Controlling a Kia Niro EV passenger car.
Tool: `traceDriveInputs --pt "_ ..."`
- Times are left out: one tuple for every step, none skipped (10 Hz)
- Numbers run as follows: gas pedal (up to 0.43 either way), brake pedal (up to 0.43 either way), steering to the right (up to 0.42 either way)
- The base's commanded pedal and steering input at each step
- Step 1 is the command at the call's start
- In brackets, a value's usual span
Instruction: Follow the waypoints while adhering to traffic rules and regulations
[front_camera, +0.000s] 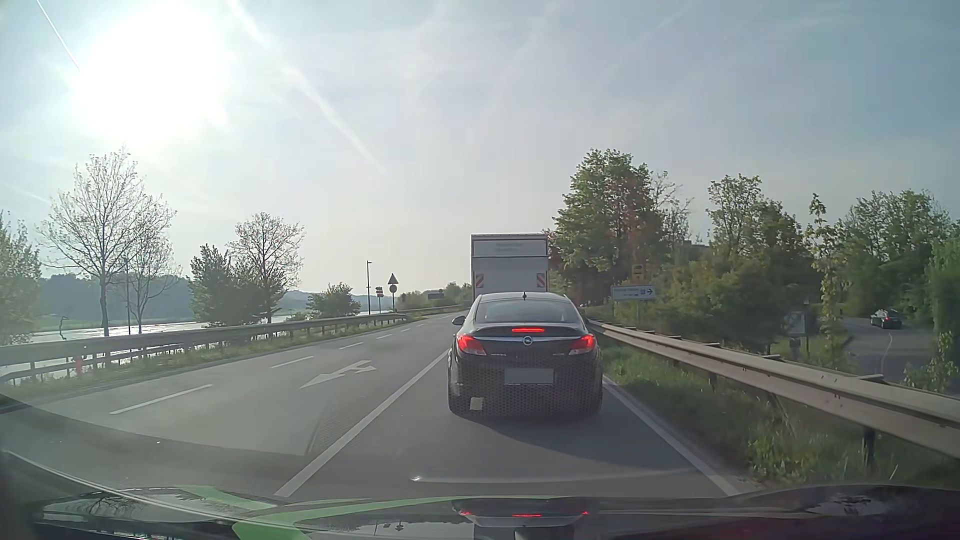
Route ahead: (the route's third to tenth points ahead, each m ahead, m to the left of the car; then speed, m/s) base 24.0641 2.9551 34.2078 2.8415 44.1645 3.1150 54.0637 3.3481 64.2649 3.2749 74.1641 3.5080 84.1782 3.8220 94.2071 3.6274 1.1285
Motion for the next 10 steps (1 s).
traceDriveInputs --pt "0.000 0.207 -0.003" --pt "0.000 0.207 -0.003" --pt "0.000 0.207 -0.003" --pt "0.000 0.213 -0.003" --pt "0.000 0.213 -0.003" --pt "0.000 0.213 -0.003" --pt "0.000 0.213 -0.003" --pt "0.000 0.220 -0.003" --pt "0.000 0.213 -0.003" --pt "0.000 0.220 -0.002"
